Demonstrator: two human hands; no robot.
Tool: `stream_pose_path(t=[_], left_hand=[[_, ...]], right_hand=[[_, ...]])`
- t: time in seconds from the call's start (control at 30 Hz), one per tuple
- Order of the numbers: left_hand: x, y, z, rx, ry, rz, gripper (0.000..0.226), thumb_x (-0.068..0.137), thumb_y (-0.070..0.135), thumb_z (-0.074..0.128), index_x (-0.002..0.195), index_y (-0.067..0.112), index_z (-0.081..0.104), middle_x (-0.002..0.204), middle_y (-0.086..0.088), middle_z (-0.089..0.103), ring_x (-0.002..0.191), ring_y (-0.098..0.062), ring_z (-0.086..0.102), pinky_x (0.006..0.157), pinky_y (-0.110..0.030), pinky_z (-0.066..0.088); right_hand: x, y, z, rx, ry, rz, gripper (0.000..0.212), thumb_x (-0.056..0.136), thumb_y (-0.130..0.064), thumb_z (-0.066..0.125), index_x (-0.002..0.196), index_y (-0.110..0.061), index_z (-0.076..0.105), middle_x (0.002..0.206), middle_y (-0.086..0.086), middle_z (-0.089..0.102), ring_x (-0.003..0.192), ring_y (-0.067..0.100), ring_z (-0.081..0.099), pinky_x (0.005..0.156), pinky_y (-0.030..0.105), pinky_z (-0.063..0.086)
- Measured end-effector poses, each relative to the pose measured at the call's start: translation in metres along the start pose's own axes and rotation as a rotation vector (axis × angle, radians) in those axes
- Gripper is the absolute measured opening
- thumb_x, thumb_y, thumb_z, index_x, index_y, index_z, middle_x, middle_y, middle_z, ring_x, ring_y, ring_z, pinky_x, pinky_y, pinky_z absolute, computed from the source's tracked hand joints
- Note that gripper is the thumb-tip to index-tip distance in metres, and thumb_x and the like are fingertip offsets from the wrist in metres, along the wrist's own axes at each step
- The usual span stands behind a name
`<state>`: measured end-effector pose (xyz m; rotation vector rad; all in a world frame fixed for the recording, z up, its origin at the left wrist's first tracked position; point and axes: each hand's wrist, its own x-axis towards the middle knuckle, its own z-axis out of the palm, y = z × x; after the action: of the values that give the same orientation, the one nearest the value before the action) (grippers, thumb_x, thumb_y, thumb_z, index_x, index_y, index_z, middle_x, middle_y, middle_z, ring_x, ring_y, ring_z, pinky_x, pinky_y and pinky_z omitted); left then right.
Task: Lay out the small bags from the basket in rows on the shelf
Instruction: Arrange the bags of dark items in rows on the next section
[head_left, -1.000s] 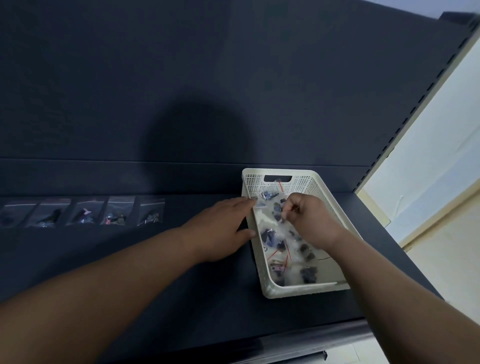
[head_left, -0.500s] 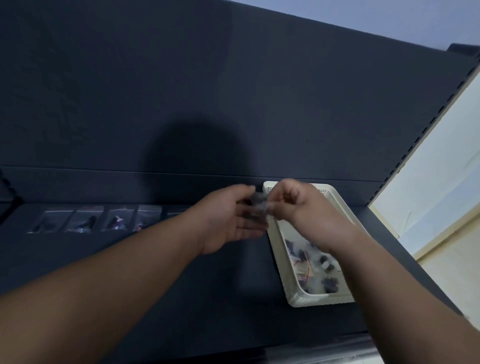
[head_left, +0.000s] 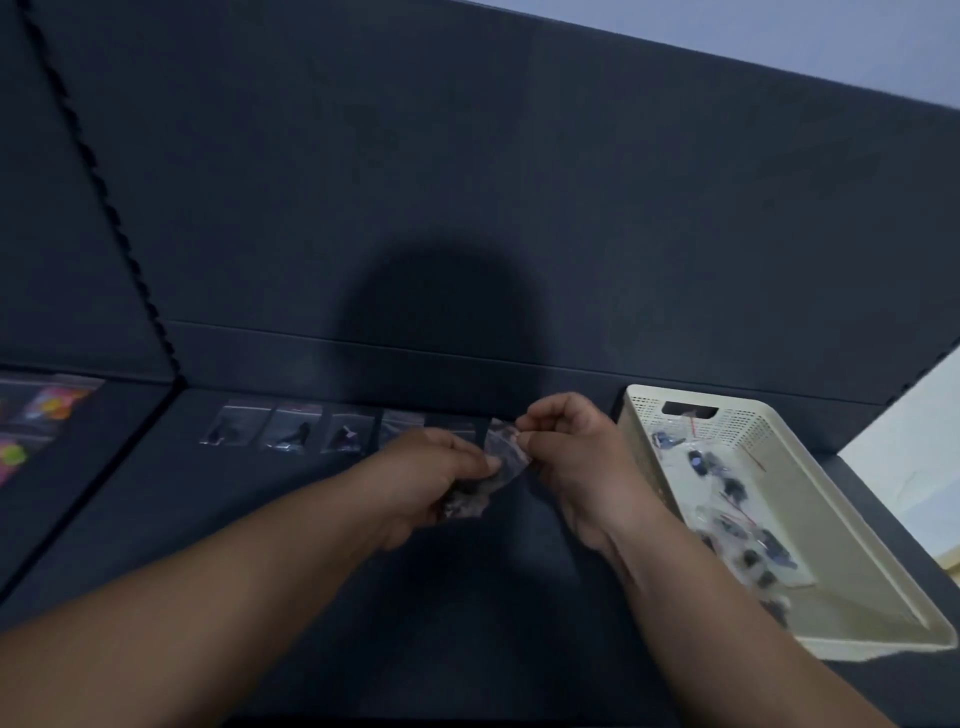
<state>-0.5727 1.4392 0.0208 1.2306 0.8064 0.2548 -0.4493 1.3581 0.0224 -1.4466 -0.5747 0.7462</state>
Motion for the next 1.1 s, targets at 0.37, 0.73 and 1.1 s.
stream_pose_path(t=[0.37,0.73,1.1], left_hand=[[-0.004,-0.025,-0.034,0.093,0.148,-0.016,0.016,0.078,-0.001,0.068,0.076,0.011,0.057,0.064,-0.012,0.064,0.046,-0.016,0.056,0.044,-0.021,0.040],[0.005,-0.029,-0.050,-0.038,0.196,-0.123,0.016,0.082,-0.004,0.059,0.077,0.010,0.058,0.069,-0.013,0.061,0.056,-0.021,0.056,0.060,-0.028,0.042],[0.015,-0.028,-0.052,-0.043,0.235,-0.114,0.016,0.086,-0.002,0.055,0.080,0.012,0.059,0.071,-0.008,0.066,0.067,-0.022,0.061,0.072,-0.033,0.046]], right_hand=[[-0.002,0.027,0.035,0.054,-0.004,0.215,0.019,0.088,0.006,0.053,0.085,-0.013,0.055,0.069,0.008,0.059,0.060,0.017,0.055,0.058,0.027,0.048],[0.043,0.037,0.012,-0.175,0.177,0.217,0.019,0.090,0.001,0.053,0.105,-0.010,0.055,0.075,0.007,0.063,0.043,0.005,0.049,0.040,0.016,0.039],[0.030,0.064,-0.009,-1.129,0.029,-0.365,0.026,0.086,-0.007,0.056,0.110,-0.008,0.066,0.116,0.012,0.062,0.109,0.030,0.056,0.093,0.026,0.041]])
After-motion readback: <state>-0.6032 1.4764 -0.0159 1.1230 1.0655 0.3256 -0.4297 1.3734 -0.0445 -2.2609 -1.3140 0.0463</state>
